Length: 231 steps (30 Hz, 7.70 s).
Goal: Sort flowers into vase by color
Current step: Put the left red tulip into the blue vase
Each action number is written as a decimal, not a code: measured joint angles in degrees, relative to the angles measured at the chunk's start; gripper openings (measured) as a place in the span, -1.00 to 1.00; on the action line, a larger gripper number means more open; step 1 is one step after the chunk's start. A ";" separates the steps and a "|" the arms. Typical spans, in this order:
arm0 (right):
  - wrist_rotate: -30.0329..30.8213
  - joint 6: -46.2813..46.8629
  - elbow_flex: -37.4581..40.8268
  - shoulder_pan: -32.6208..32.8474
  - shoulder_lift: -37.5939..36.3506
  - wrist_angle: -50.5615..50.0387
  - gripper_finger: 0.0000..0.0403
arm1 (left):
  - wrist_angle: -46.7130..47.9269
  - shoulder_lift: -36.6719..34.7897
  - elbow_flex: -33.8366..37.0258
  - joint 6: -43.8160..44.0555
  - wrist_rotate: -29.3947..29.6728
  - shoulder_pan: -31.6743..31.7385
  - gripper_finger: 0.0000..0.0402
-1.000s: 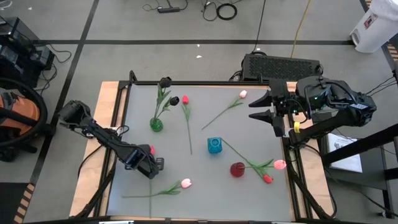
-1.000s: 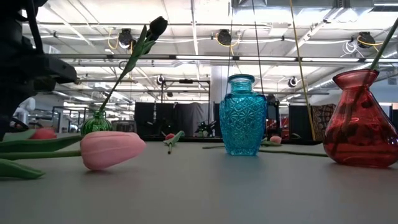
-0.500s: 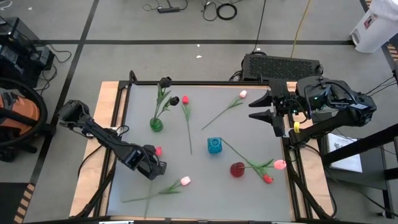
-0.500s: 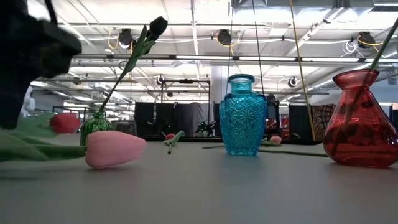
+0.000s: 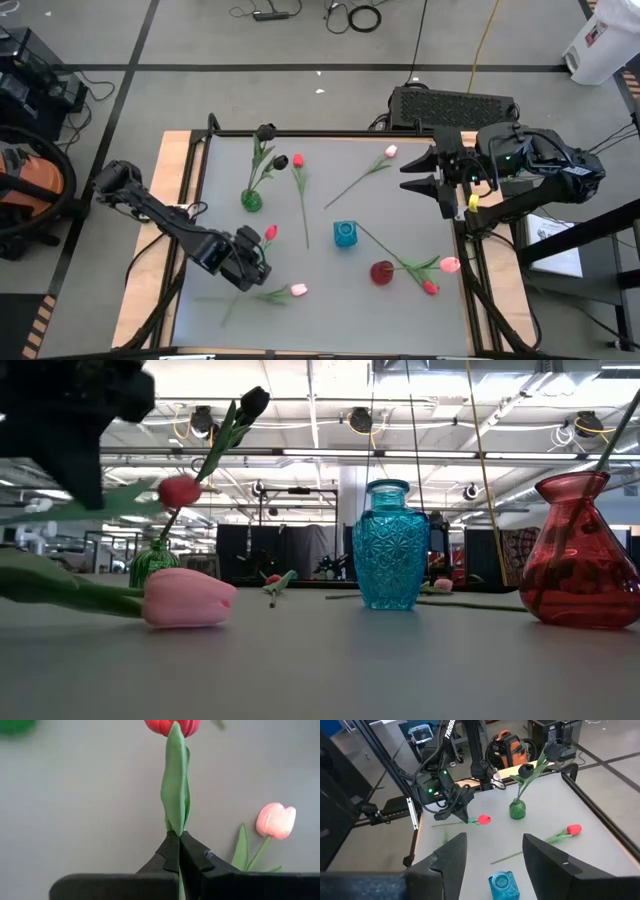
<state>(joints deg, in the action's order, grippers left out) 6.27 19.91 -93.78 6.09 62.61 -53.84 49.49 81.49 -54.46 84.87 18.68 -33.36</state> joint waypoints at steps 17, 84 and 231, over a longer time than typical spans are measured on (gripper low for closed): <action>-0.01 6.46 0.00 -0.01 1.42 0.02 -0.08 | 7.20 -0.11 -15.98 -28.00 22.31 4.53 -1.00; -0.30 -7.14 0.02 -0.86 13.09 32.63 -0.38 | -43.10 5.57 -38.88 -76.72 -5.21 25.42 -1.00; 5.65 -7.53 43.69 -0.84 2.27 61.18 -0.34 | -18.85 -6.73 -38.86 -74.74 1.54 25.46 -0.55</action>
<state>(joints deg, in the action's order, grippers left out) 11.92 12.38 -50.09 5.26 64.88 7.33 30.64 74.76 -93.32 10.12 20.23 -7.90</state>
